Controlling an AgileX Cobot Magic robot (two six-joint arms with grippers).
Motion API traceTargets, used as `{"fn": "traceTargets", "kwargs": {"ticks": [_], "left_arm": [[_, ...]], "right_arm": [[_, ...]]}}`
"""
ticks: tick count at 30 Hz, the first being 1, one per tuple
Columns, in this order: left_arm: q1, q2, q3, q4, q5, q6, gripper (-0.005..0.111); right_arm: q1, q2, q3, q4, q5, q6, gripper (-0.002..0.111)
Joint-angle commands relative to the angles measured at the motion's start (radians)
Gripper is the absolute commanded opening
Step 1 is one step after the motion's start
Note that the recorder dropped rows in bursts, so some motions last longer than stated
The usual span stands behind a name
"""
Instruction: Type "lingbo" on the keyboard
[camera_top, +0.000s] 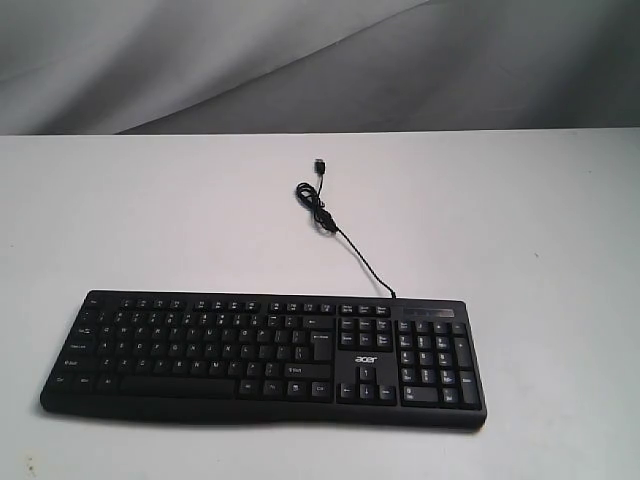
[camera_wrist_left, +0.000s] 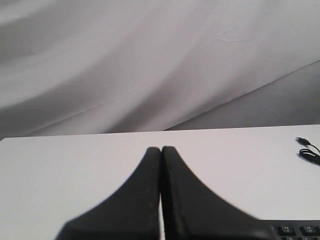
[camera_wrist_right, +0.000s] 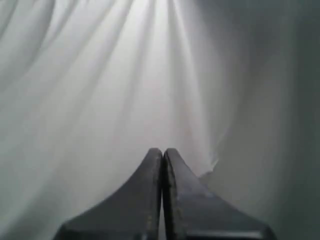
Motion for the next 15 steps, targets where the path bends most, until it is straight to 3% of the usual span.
{"fn": "traceTargets", "kwargs": {"ticks": [1, 5, 9, 12, 15], "left_arm": [[-0.007, -0.005, 0.005, 0.0, -0.01, -0.002, 0.001], [-0.007, -0.005, 0.005, 0.0, -0.01, -0.002, 0.001], [-0.007, -0.005, 0.005, 0.0, -0.01, -0.002, 0.001], [-0.007, -0.005, 0.005, 0.0, -0.01, -0.002, 0.001], [-0.007, -0.005, 0.005, 0.0, -0.01, -0.002, 0.001]], "right_arm": [[0.045, 0.353, -0.228, -0.331, 0.118, 0.202, 0.0], [0.175, 0.632, -0.442, -0.46, 0.393, 0.23, 0.0], [0.32, 0.884, -0.674, -0.5, 0.76, 0.112, 0.0], [0.42, 1.06, -0.832, -0.465, 0.985, -0.055, 0.0], [0.482, 1.177, -0.932, -0.224, 0.952, -0.399, 0.0]]}}
